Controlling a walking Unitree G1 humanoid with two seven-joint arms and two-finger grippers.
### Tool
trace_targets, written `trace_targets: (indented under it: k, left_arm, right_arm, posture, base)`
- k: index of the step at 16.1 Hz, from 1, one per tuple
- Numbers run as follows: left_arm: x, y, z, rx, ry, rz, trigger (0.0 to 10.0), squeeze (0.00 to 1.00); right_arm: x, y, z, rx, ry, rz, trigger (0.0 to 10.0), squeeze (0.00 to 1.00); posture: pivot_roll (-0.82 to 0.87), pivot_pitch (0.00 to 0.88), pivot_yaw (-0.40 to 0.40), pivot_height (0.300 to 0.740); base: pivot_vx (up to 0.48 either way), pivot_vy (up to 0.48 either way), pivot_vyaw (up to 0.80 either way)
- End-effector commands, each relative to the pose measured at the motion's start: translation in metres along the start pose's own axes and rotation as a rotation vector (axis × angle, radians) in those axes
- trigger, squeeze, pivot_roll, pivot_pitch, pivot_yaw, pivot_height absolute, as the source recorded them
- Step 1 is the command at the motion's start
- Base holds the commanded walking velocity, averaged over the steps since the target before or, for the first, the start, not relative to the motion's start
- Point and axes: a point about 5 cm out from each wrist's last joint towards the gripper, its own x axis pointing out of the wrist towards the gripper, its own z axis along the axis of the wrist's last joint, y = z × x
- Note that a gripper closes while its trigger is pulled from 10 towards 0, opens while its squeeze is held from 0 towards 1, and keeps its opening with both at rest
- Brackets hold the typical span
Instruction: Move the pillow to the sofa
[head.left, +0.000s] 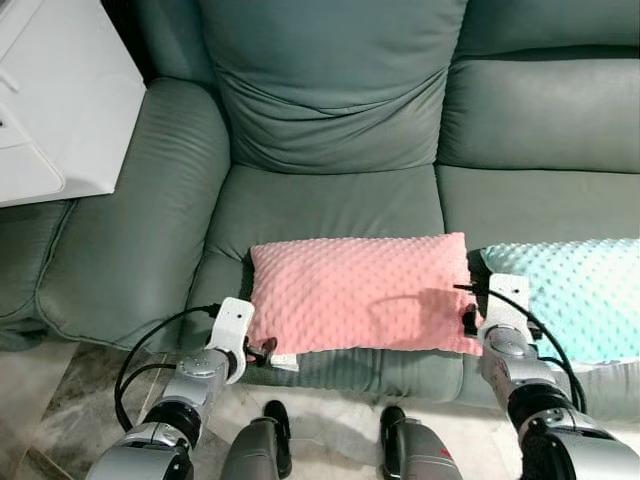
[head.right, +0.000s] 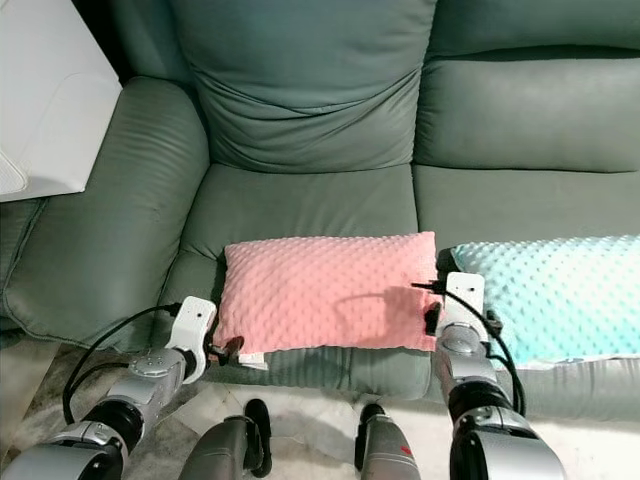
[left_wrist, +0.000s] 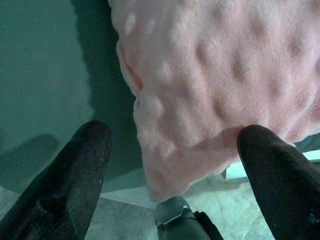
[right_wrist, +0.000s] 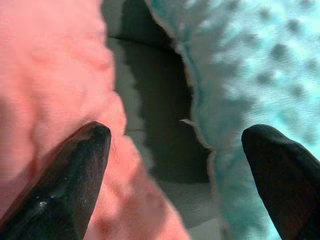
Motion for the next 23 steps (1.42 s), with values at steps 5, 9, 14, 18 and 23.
trace_targets:
  k: [5,9,14,18,23]
  left_arm:
    - [-0.003,0.002,-0.015,-0.001,0.053,0.013,10.0,0.0]
    - [-0.003,0.004,-0.015,0.004,0.053,0.025,10.0,0.0]
    - [-0.003,0.006,-0.015,0.007,0.055,0.038,10.0,0.0]
    - [-0.003,0.005,-0.014,0.011,0.05,0.044,10.0,0.0]
    - [-0.008,0.014,-0.024,0.029,0.065,0.086,10.0,0.0]
  right_arm:
    - [-0.006,0.026,-0.014,0.134,0.099,0.132,10.0,0.0]
    - [-0.009,0.04,-0.013,0.188,0.107,0.209,10.0,0.0]
    - [-0.011,0.041,-0.019,0.175,0.115,0.23,10.0,0.0]
    - [-0.014,0.045,-0.026,0.193,0.116,0.266,10.0,0.0]
    - [-0.016,0.03,-0.054,-0.099,0.121,0.235,10.0,0.0]
  posture:
    - [0.06,0.359,0.122,0.74]
    - [0.06,0.36,0.121,0.74]
    - [0.05,0.36,0.117,0.74]
    - [0.05,0.358,0.118,0.74]
    - [0.04,0.319,0.107,0.74]
  base:
    - [0.0,0.0,0.0]
    - [0.0,0.0,0.0]
    - [0.0,0.0,0.0]
    - [0.0,0.0,0.0]
    - [0.0,0.0,0.0]
